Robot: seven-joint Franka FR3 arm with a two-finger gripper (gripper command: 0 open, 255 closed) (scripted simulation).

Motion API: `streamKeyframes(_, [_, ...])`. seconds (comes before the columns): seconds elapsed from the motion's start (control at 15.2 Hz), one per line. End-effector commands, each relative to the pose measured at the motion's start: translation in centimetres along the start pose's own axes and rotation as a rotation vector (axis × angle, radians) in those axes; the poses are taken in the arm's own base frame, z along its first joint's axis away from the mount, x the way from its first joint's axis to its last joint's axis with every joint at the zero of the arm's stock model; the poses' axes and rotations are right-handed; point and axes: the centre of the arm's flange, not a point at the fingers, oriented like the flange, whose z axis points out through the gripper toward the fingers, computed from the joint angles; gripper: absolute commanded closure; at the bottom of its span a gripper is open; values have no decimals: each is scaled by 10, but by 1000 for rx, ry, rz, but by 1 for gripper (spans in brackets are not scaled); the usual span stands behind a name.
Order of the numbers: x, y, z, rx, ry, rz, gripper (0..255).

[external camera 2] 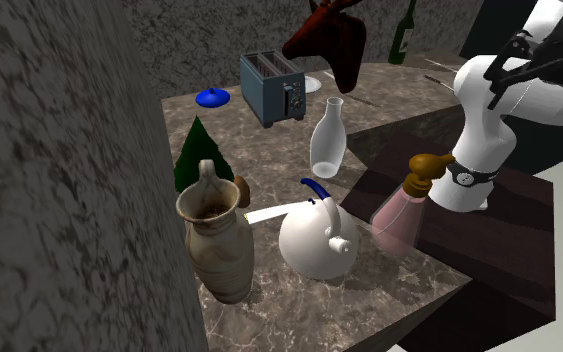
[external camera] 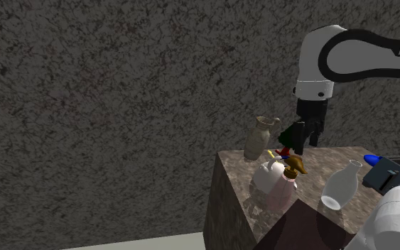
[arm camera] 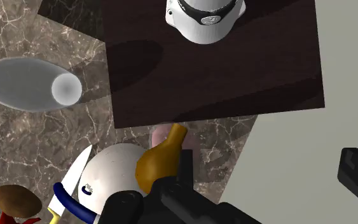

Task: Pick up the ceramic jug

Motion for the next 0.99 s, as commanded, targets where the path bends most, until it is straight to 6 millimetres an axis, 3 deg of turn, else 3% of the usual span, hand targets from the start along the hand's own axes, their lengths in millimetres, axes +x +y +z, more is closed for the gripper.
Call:
streamKeyframes(0.0, [0, 0, 0, 0, 0, 0, 0])
streamKeyframes(0.46, [26, 79, 16, -39, 45, -154, 0])
streamKeyframes(0.92, [64, 154, 28, -77, 90, -308, 0])
